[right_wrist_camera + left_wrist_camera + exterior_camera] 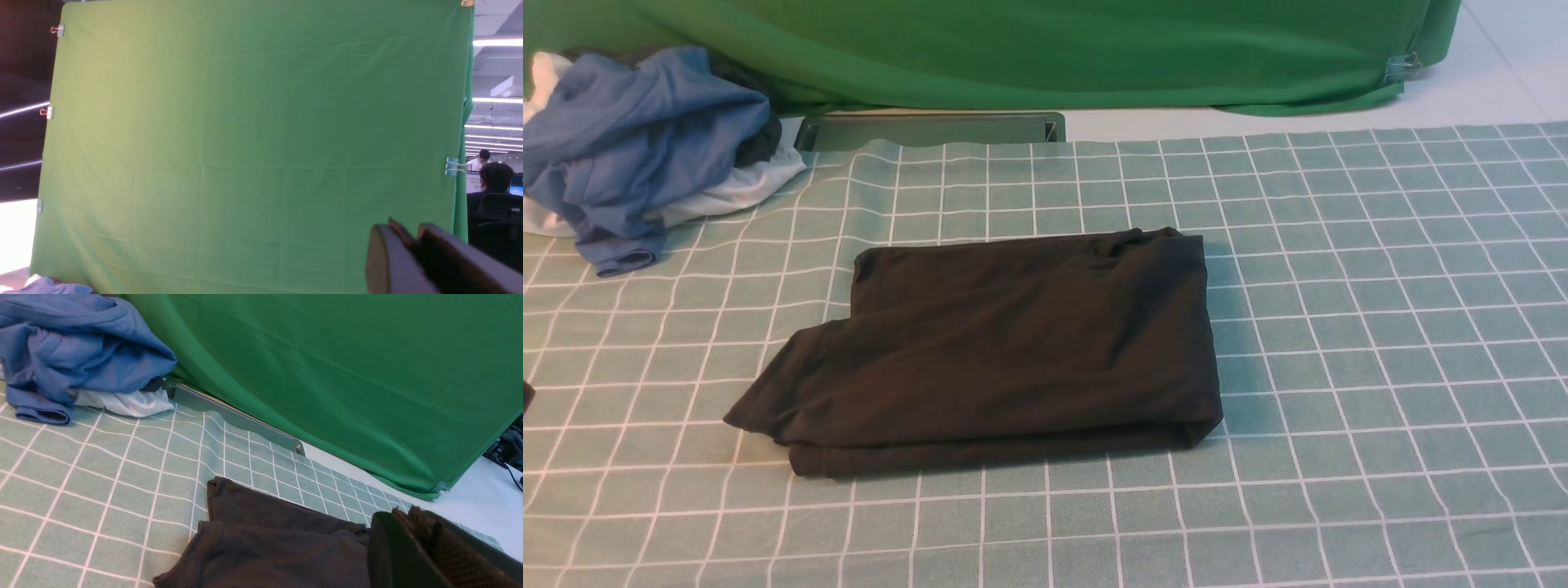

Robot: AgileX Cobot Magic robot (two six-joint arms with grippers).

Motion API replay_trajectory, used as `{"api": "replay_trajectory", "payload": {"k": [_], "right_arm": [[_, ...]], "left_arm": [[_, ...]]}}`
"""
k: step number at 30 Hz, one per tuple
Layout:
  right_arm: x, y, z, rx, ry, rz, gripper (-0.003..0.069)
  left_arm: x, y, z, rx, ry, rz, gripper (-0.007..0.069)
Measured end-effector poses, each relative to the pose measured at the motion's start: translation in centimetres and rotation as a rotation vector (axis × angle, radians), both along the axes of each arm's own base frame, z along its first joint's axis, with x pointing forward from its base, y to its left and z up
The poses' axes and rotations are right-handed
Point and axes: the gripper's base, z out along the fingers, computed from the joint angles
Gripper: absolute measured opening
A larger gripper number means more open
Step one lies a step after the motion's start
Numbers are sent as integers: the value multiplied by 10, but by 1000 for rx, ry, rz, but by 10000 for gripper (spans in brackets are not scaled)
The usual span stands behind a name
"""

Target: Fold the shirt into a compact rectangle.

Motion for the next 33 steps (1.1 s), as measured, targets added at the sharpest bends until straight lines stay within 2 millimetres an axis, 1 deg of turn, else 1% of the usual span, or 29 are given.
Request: {"api": "replay_trajectory", "payload": {"k": [10, 18, 22, 24, 25, 26, 27, 31, 32, 33], "right_arm": [[0, 0, 0, 0, 0, 0, 139], [0, 0, 0, 0, -1, 0, 153], [0, 0, 0, 1, -1, 0, 158], [0, 0, 0, 1, -1, 0, 162], [0, 0, 0, 1, -1, 0, 164], [0, 0, 0, 1, -1, 0, 165], [0, 0, 0, 1, -1, 0, 167], [0, 0, 0, 1, -1, 0, 175], [0, 0, 0, 0, 0, 0, 178], [0, 0, 0, 1, -1, 1, 180]], "left_arm": [[0, 0, 0, 3, 0, 1, 15], [0, 3, 0, 89, -7, 28, 15], [1, 5, 0, 173, -34, 38, 15], [1, 5, -10, 220, -48, 45, 15], [1, 6, -18, 229, -51, 53, 15], [2, 6, -20, 232, -53, 54, 15], [2, 7, -37, 244, -57, 74, 15], [6, 10, -77, 248, -54, 132, 15], [8, 11, -91, 248, -28, 145, 15], [10, 11, -99, 248, -9, 150, 15]]}}
